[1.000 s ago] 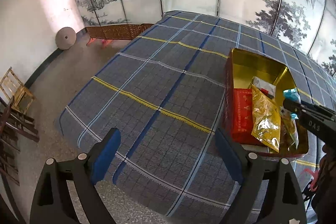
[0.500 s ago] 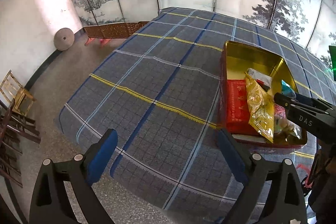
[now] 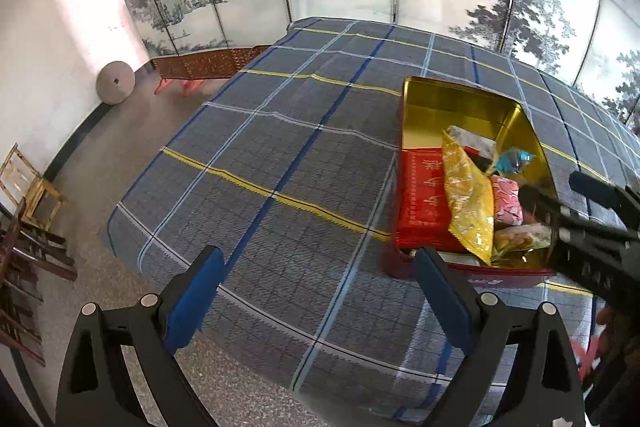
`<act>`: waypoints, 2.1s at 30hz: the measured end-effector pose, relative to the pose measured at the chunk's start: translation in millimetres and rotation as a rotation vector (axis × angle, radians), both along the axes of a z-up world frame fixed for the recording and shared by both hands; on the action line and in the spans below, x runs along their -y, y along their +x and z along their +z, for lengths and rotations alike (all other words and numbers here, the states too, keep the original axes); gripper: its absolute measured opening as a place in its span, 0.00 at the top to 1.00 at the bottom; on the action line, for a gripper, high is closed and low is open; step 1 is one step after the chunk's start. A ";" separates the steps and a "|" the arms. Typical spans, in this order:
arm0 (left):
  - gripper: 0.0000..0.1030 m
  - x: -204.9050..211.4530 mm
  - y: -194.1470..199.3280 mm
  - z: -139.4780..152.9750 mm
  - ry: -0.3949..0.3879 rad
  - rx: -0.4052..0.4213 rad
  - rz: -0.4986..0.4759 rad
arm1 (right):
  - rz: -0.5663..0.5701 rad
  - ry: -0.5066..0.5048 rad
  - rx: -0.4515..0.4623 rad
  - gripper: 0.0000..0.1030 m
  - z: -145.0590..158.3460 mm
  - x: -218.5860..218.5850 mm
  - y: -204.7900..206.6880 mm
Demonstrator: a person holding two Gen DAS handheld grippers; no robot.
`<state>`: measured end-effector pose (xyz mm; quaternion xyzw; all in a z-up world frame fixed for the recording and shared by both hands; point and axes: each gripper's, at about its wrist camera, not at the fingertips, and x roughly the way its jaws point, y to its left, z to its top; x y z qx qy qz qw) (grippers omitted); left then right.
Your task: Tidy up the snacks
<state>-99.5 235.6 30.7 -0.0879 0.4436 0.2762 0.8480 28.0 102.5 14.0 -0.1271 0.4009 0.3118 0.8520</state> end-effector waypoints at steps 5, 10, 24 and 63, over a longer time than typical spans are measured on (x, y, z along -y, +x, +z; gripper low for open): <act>0.08 10.6 2.3 1.9 0.004 0.001 -0.020 | 0.007 0.006 -0.010 0.21 2.0 16.3 -16.6; 0.08 20.2 6.2 4.3 0.006 0.003 -0.034 | -0.014 -0.004 -0.016 0.21 -0.4 31.2 -23.0; 0.08 41.7 13.5 4.5 0.015 -0.006 -0.072 | -0.031 -0.014 -0.028 0.21 -6.9 43.7 -26.6; 0.08 39.3 16.7 1.0 -0.010 -0.015 -0.068 | -0.024 -0.073 -0.051 0.21 -20.8 43.8 -25.6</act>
